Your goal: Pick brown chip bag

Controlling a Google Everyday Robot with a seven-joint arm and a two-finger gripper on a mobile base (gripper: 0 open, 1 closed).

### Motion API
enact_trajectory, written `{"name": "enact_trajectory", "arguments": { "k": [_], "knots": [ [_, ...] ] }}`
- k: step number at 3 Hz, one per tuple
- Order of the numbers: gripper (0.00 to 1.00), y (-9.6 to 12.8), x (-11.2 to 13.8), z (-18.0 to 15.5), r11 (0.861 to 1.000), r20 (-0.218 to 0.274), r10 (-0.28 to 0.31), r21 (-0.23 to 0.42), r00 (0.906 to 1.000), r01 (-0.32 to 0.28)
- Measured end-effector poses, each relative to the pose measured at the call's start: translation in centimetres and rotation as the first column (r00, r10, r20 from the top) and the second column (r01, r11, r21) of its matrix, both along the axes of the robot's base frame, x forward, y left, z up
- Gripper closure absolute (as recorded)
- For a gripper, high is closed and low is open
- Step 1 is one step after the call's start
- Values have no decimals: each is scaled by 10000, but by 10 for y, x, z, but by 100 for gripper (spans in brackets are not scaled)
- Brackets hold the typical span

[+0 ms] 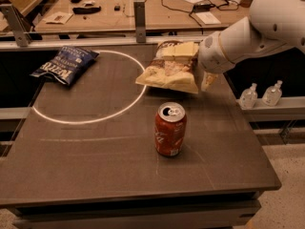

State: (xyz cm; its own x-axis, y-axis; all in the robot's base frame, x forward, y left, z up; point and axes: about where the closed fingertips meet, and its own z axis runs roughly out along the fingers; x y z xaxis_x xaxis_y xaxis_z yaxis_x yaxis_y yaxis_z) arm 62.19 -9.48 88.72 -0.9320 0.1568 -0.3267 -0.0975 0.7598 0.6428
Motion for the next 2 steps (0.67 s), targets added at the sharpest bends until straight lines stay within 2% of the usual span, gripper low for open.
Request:
{"name": "enact_trajectory", "arguments": {
  "k": [1,2],
  "knots": [
    [0,12,3,-5,9999,-103,112,105,9999,-111],
    [16,20,7,-6,9982,46,329,510,9994,-331]
  ]
}}
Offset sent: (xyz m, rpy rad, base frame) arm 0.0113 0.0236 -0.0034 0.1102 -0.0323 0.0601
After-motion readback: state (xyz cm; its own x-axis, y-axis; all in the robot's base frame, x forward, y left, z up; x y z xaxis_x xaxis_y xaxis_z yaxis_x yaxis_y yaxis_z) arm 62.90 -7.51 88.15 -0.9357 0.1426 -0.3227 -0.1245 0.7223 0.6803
